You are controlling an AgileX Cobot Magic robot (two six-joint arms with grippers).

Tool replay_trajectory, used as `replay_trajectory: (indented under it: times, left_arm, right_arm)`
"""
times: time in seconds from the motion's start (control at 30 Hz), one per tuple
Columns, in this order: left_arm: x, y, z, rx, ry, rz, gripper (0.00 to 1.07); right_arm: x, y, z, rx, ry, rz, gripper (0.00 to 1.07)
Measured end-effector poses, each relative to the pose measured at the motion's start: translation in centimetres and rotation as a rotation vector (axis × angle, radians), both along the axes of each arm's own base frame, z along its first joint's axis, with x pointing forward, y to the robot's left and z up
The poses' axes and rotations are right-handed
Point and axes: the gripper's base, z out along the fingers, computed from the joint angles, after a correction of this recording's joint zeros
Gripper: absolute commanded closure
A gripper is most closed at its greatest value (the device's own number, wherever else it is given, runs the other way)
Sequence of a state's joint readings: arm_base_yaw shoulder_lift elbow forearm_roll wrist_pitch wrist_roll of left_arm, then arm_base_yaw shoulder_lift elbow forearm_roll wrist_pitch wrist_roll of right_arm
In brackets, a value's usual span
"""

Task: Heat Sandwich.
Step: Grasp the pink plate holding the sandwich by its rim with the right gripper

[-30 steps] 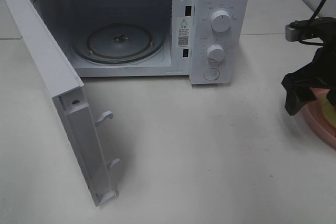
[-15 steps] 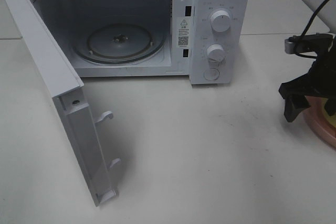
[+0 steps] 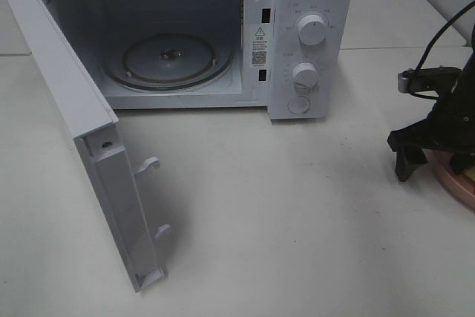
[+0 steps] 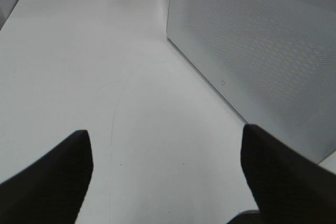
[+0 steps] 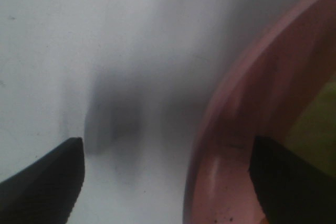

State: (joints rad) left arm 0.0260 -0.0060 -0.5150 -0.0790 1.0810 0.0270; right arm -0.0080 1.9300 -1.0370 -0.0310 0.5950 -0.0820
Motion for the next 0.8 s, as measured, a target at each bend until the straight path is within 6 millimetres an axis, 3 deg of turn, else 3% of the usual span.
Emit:
replay_trajectory:
  times: [0.37, 0.5, 0.67, 0.77, 0.8]
  left_arm:
    - [0.0, 0.0, 0.0, 0.0, 0.0, 0.0, 0.33]
    - [0.0, 0.0, 0.0, 0.0, 0.0, 0.0, 0.33]
    - [0.0, 0.0, 0.0, 0.0, 0.0, 0.0, 0.33]
    - [0.0, 0.0, 0.0, 0.0, 0.0, 0.0, 0.33]
    - [0.0, 0.0, 0.0, 0.0, 0.0, 0.0, 0.33]
  right_arm:
    - [0.39, -0.05, -0.66, -0.006, 0.008, 0.001, 0.26]
    - [0.4, -0.09, -0.65, -0.009, 0.007, -0.007, 0.32]
    - [0.44, -0.28, -0.66, -0.03, 0.005, -0.008, 0.48]
    - [0.47, -0.63, -0.7, -0.066, 0.001, -0.034, 0.69]
    - [0.47, -0.63, -0.7, -0.066, 0.001, -0.034, 0.69]
